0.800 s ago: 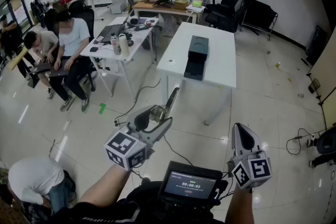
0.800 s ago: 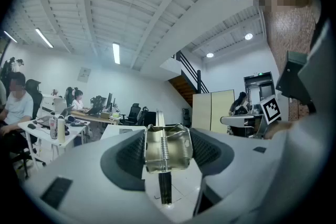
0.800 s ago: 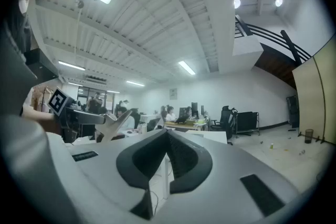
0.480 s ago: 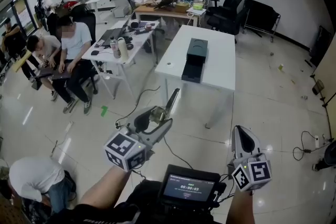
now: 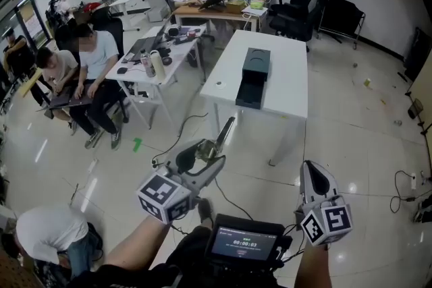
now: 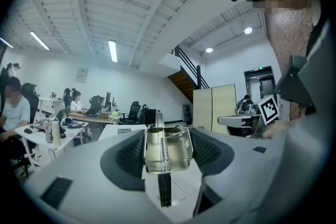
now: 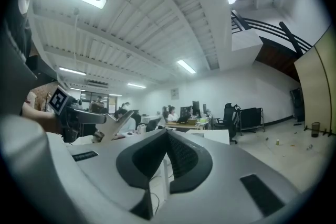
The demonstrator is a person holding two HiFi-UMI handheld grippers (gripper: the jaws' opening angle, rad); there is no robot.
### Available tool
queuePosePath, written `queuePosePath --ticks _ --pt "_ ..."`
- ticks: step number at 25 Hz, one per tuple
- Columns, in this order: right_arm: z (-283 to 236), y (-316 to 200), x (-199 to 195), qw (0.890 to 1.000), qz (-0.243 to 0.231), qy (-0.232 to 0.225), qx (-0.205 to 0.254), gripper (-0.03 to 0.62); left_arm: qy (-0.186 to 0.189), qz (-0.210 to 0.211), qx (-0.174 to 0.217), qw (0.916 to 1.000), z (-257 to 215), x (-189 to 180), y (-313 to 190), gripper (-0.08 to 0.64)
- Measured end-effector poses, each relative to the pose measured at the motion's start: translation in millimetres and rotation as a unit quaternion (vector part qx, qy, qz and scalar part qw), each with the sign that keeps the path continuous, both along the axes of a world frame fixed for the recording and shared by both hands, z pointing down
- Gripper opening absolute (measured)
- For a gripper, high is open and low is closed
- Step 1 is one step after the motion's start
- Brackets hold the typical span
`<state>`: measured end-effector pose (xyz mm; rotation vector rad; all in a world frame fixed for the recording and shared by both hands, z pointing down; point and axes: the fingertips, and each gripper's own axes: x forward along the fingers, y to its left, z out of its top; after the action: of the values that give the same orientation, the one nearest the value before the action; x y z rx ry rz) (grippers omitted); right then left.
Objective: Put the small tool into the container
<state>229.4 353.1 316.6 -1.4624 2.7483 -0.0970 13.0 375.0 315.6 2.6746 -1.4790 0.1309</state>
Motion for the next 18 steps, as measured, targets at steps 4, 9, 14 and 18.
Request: queuePosePath --ticks 4,9,14,18 --pt "0.0 -46.6 -33.7 1.000 0.006 0.008 -0.002 0.003 0.000 0.019 0.008 0.9998 -2.3 -25.4 -48.7 0.279" --pt "2.4 -100.6 -87.3 1.000 0.008 0.016 0.003 0.003 0.014 0.033 0.015 0.9992 4.0 -69.2 -103.7 0.279" --pt "-17.4 -190.8 -165.7 1.000 0.021 0.019 0.008 0.003 0.018 0.046 0.027 0.9984 -15.7 -147.2 -194.0 0.279" --pt "-25.1 -238.8 -203.6 0.999 0.036 0.024 0.009 0.003 0.032 0.064 0.014 0.9974 -17.8 -185.8 -240.4 0.279"
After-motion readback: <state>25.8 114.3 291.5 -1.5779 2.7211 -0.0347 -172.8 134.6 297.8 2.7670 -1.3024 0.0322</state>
